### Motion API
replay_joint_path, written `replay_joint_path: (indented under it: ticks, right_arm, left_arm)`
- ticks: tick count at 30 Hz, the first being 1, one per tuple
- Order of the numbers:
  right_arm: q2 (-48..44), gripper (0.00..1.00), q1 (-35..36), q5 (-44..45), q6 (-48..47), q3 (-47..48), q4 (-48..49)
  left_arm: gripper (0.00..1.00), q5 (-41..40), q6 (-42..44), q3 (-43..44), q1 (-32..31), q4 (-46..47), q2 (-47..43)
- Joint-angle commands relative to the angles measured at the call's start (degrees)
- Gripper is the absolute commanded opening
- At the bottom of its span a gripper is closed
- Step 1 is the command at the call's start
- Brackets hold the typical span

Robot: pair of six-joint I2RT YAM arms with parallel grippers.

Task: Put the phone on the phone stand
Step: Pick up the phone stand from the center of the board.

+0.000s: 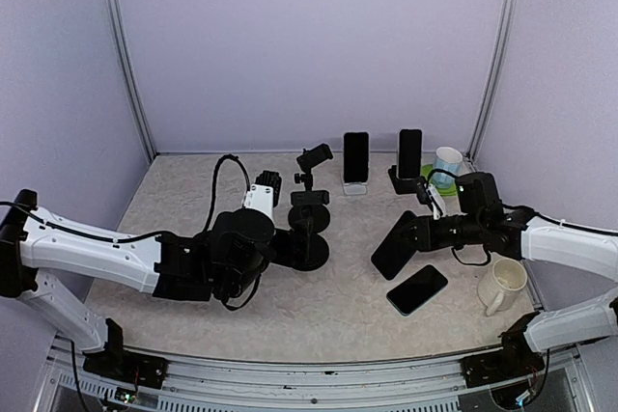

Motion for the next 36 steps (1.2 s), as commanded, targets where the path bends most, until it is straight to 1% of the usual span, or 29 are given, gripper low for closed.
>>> replay_joint_path:
  ticks: [1,8,12,16,21,32,36]
  right_arm:
    - [-2.44,0.0,-0.45,0.72,-1.62,2.58,-0.07]
    - [-3.2,0.0,-0.75,1.67,-1.43,2.32,0.08]
    - [-3.65,0.0,-0.84,1.62,-1.02,1.76,0.21]
    - [-4.33,0.0,-0.91,1.79,-0.94,1.29,0.22]
    - [-4.54,0.0,-1.02,1.88,-0.85,1.36,0.33]
    - [-4.39,0.0,-1.28,1.91,-0.64,0.64,0.86]
    - [-4.36,0.0,-1.45,1.88,-0.67,0.4,1.07]
  left_arm:
    - [0.86,1.43,-1.26,-0.37,1.91,-2.99,-2.73]
    - [0.79,8.34,-1.23,2.38,5.45,-5.52,-3.29]
    - [0.75,10.08,-1.0,4.78,6.36,-7.56,-2.22]
    - [0.74,11.0,-0.59,6.17,6.69,-8.04,-1.36]
    - [0.72,14.61,-1.4,7.27,8.68,-9.0,-0.47]
    - [0.66,16.52,-1.23,9.0,10.15,-9.78,1.51]
    - [0.66,16.66,-0.83,9.23,10.32,-9.54,1.34]
